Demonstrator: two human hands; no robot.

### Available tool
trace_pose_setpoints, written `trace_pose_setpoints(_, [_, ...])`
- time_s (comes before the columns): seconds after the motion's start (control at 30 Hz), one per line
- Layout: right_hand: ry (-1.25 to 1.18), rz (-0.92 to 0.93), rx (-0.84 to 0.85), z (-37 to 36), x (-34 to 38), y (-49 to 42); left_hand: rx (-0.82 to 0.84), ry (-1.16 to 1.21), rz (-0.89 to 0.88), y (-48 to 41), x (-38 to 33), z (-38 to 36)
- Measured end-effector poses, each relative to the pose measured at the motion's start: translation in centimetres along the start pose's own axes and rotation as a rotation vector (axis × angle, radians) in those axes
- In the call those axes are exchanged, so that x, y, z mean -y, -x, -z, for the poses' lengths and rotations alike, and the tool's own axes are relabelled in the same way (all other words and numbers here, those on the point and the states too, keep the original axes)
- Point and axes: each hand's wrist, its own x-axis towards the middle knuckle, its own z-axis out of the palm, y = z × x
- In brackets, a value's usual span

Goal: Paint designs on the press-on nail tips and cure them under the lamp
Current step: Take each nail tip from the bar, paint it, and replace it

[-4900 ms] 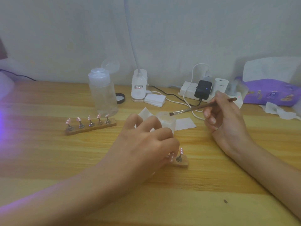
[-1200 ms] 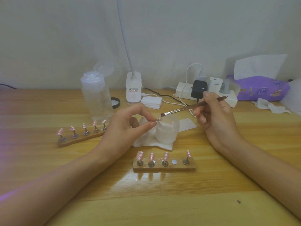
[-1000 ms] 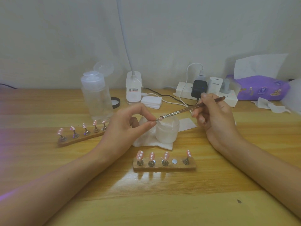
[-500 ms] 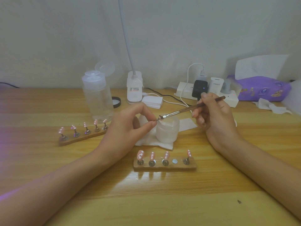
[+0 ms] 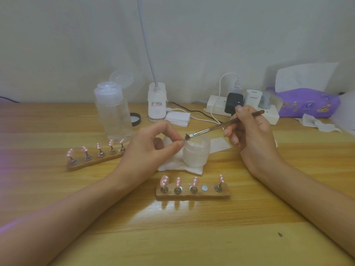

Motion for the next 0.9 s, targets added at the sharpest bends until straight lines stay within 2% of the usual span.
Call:
trace_pose_setpoints(0.13, [-0.022,-0.029,-0.064,0.1,0.0,0.0,-0.002,0.002,0.003,0.0,0.0,0.0])
trace_pose_setpoints(0.3, [-0.005,-0.025,-0.001,-0.1,0.0,0.1,-0.008,-0.001,-0.005,0.0,-0.1,-0.1])
trace_pose_setpoints(0.43, [0.010,-0.025,-0.072,0.0,0.0,0.1,-0.002,-0.002,-0.016,-0.1,-0.1,-0.1])
trace_pose_setpoints(0.53, [-0.041,0.018,-0.034,0.0,0.1,0.1,0.000,-0.003,-0.021,-0.1,-0.2,0.0])
trace_pose_setpoints(0.63, [0.014,0.028,0.012,-0.1,0.0,0.2,0.002,0.003,-0.016,0.0,-0.1,0.0])
trace_pose_setpoints(0.8, [0.038,0.020,-0.086,0.0,0.3,0.2,0.005,0.001,-0.016,0.0,-0.1,0.0])
trace_pose_setpoints(0.9, [0.050,0.089,-0.091,-0.1,1.2,0.0,0.012,-0.010,-0.024,-0.1,-0.2,0.0])
